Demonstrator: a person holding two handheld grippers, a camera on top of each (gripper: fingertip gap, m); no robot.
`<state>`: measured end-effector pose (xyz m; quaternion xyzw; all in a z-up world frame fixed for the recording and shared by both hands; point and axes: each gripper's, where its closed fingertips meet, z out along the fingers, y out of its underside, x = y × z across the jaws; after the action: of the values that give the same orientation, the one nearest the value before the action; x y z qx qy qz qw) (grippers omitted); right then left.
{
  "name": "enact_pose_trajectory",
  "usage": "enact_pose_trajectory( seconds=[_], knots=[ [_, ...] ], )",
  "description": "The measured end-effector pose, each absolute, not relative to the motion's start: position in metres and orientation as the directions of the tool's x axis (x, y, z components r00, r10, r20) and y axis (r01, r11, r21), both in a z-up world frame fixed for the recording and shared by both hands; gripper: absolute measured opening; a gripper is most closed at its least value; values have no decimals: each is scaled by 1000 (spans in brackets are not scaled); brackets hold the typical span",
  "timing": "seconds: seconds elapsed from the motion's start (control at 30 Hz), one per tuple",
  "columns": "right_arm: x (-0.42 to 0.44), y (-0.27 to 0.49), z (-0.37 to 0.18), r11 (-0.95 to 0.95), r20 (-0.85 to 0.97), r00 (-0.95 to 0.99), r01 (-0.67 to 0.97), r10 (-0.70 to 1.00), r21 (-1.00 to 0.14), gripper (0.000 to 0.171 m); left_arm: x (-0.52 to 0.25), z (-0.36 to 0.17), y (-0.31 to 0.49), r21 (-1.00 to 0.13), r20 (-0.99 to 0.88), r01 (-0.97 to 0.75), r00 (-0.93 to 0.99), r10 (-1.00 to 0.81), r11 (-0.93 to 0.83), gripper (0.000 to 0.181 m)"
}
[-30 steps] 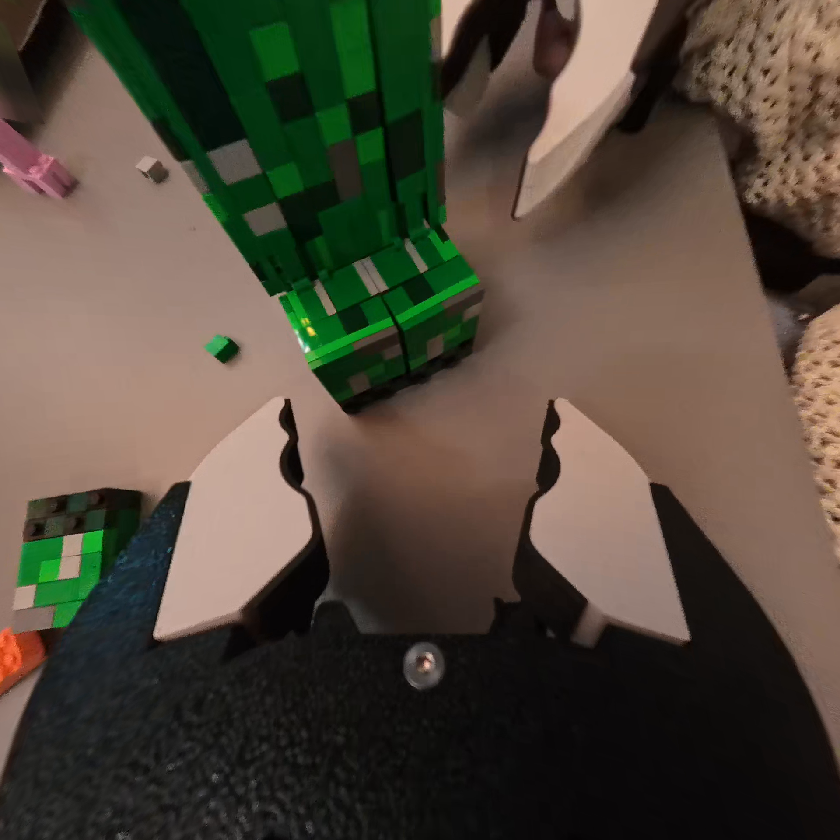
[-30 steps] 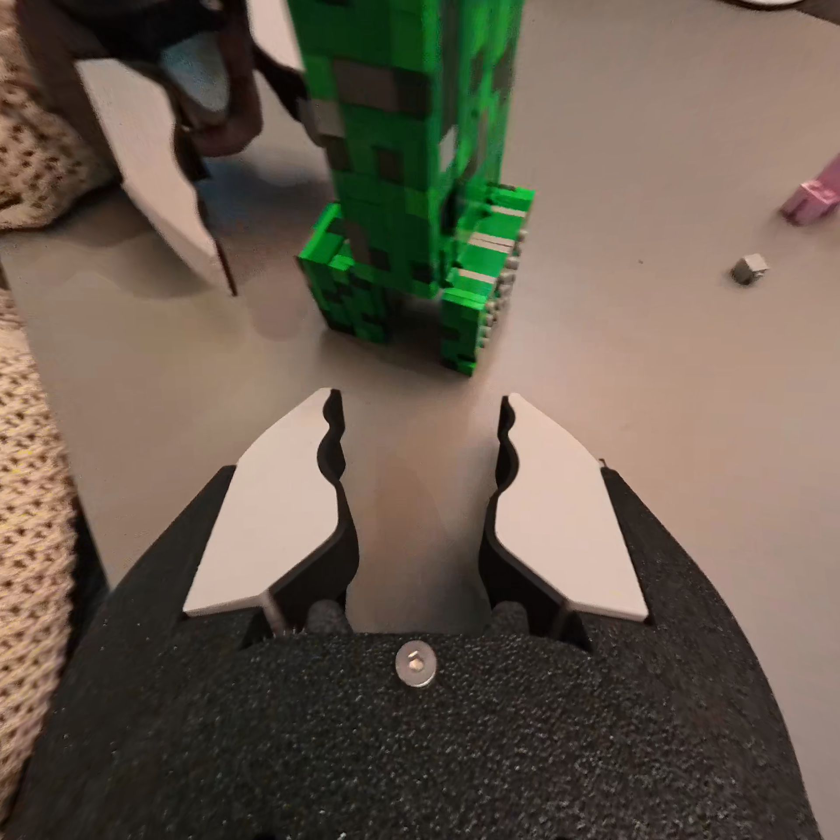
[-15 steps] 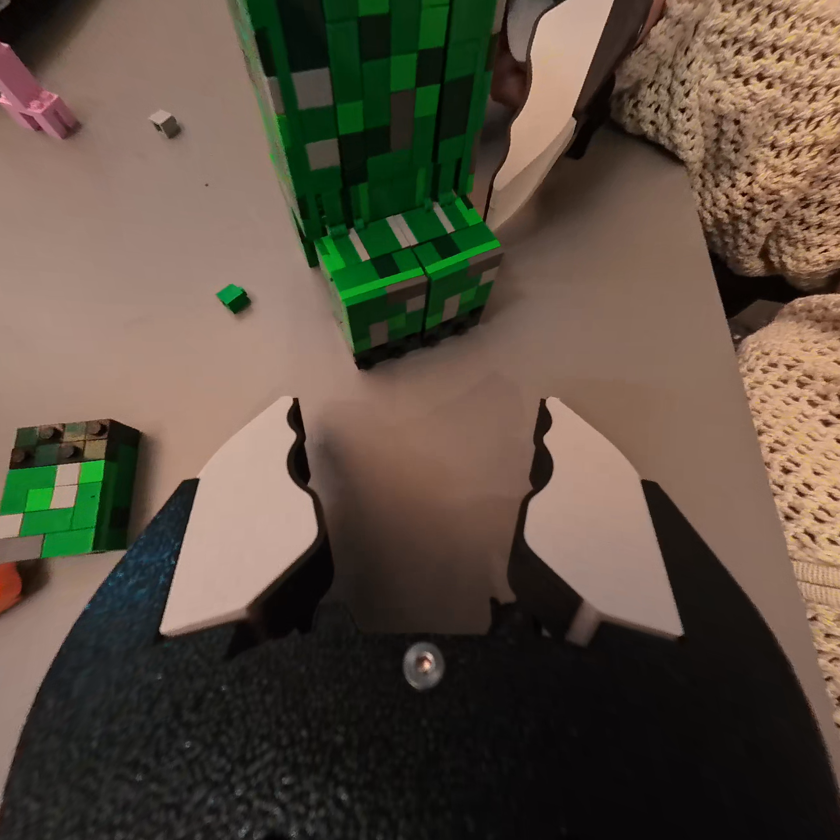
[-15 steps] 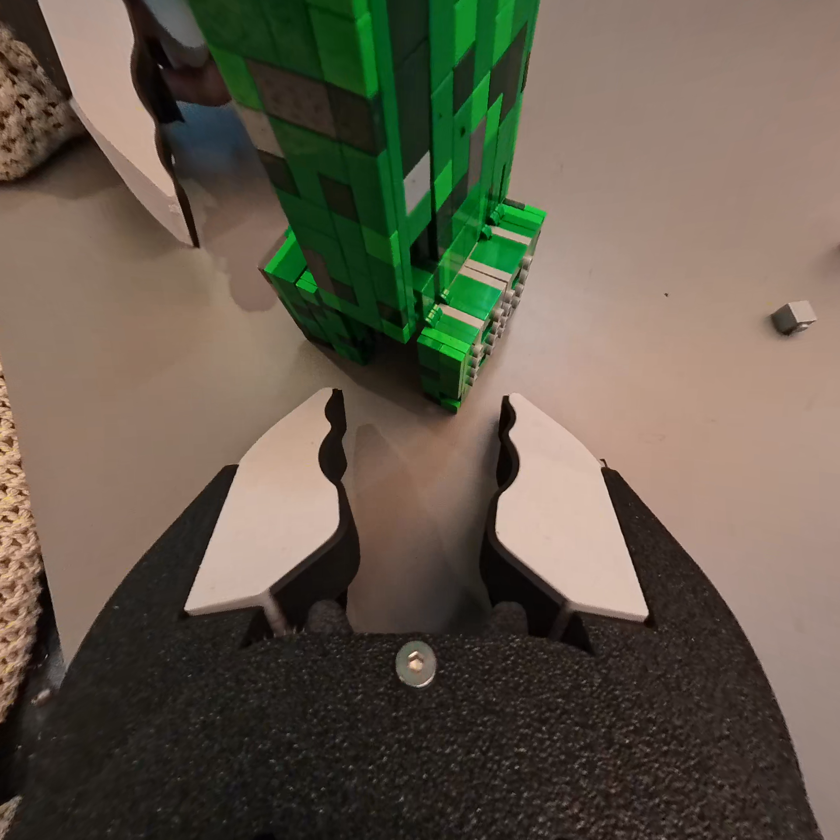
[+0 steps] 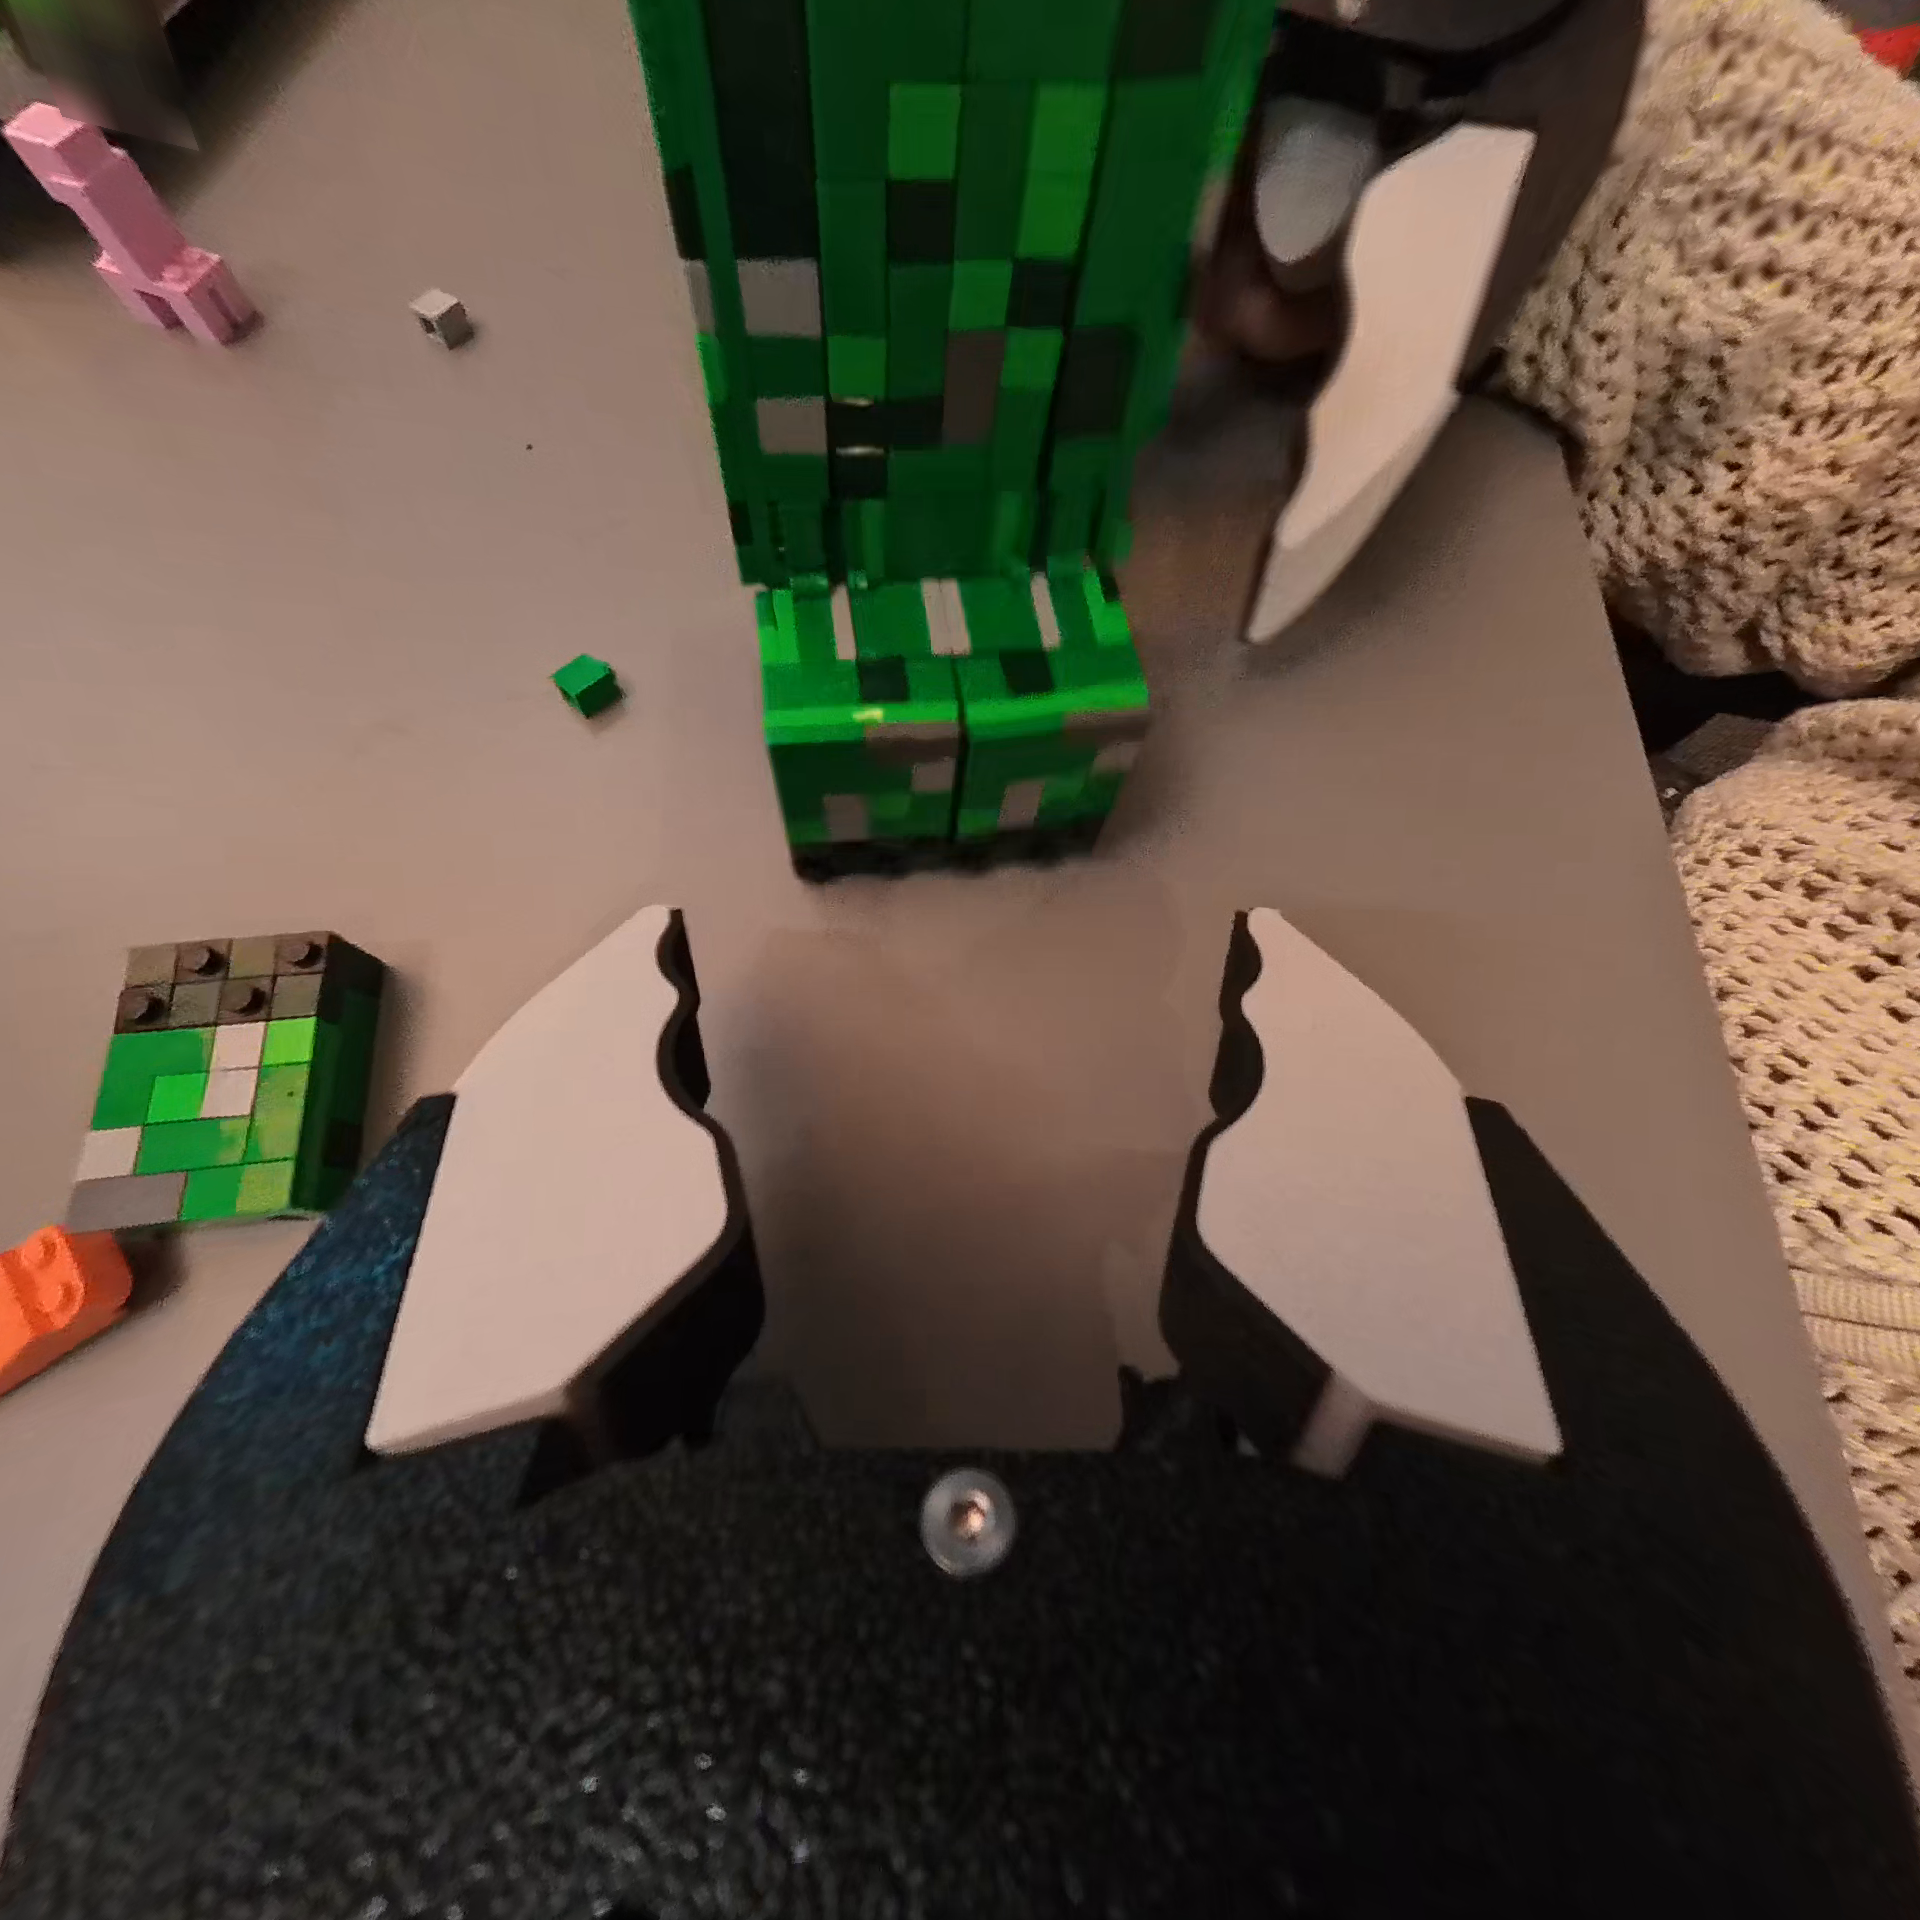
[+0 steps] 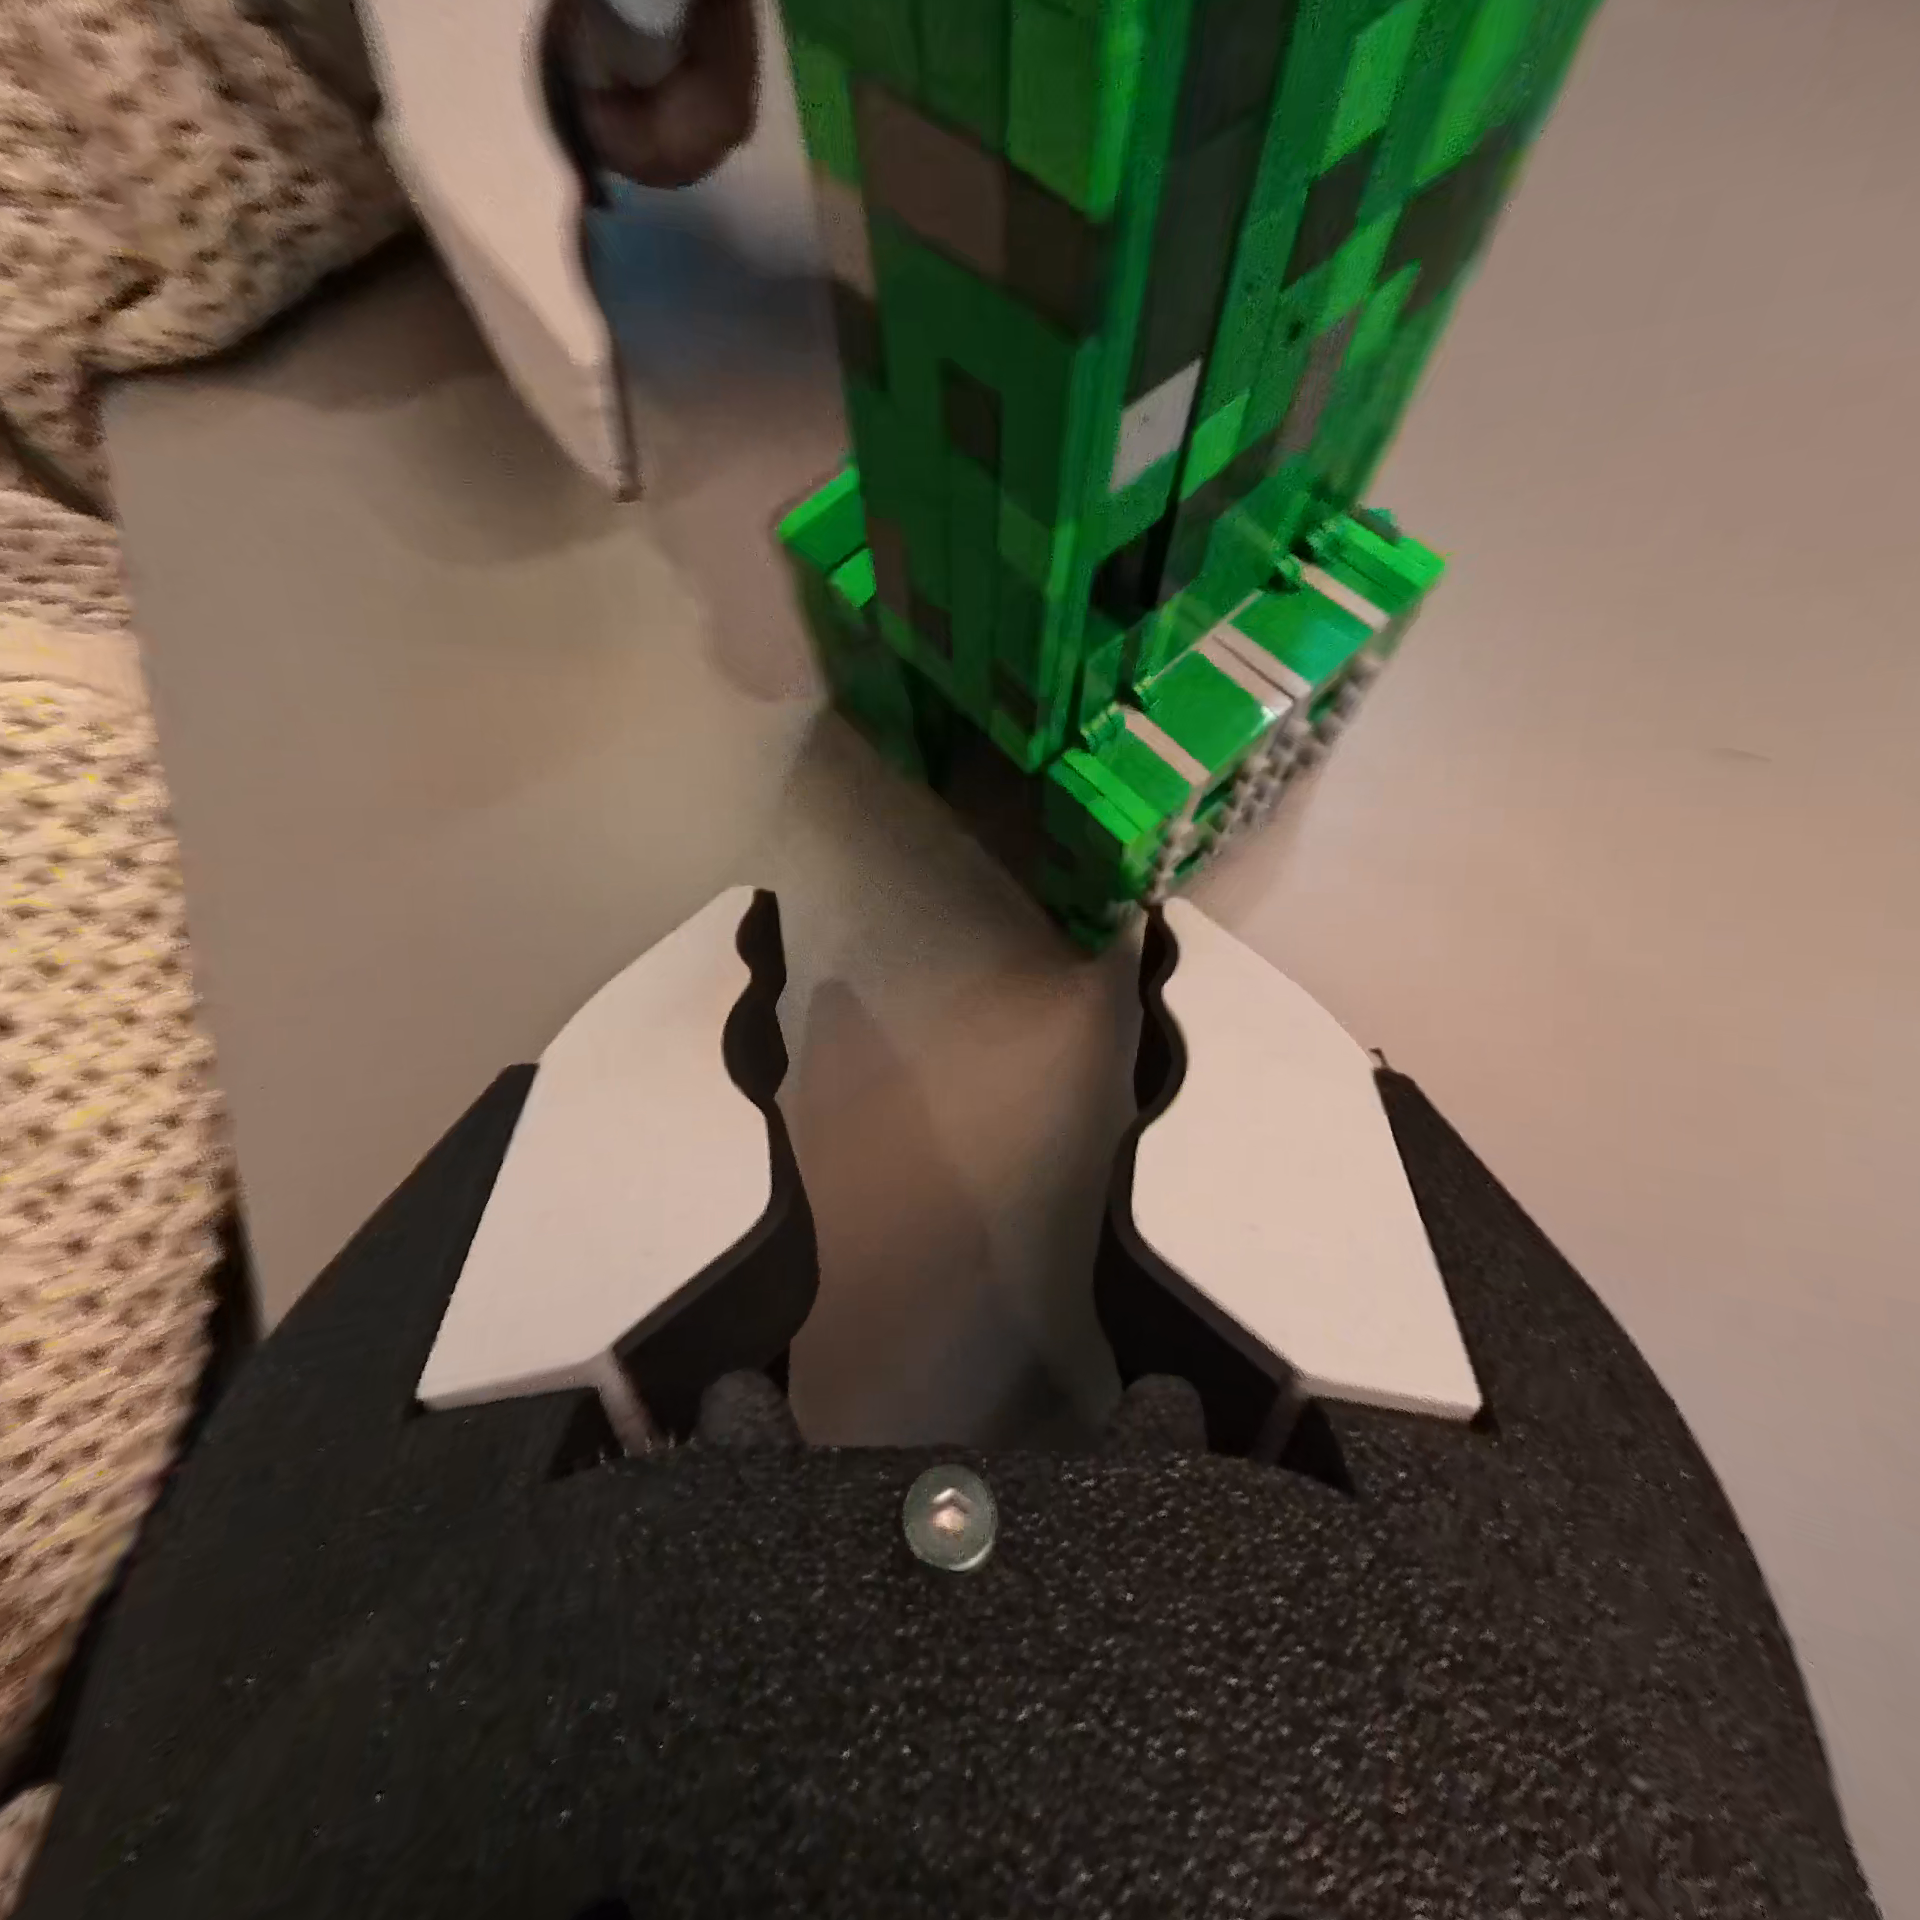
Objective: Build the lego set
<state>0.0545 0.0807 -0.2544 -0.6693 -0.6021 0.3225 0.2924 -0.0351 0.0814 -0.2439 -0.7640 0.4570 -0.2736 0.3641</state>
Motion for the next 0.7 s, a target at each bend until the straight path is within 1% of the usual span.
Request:
enact_pose_trajectory(
  seconds=[0.07,0.2,0.33,0.4,0.7],
  knots=[
    [51,68,-250,-90,-96,21,596,995,-798,62,-37,-242,82,-810,95,-488,436,-895,-324,96],
    [56,79,-246,-110,-75,84,582,994,-806,62,-40,-240,81,-812,109,-481,431,-896,-330,92],
    [57,83,-250,-134,-98,93,589,991,-797,62,-40,-237,74,-815,151,-468,396,-906,-341,85],
    [54,79,-251,-116,-93,70,598,993,-793,62,-38,-235,68,-818,186,-460,359,-915,-346,80],
    [37,44,-250,-35,-90,-58,616,994,-787,62,-38,-234,61,-815,227,-453,324,-918,-362,81]
  ],
)
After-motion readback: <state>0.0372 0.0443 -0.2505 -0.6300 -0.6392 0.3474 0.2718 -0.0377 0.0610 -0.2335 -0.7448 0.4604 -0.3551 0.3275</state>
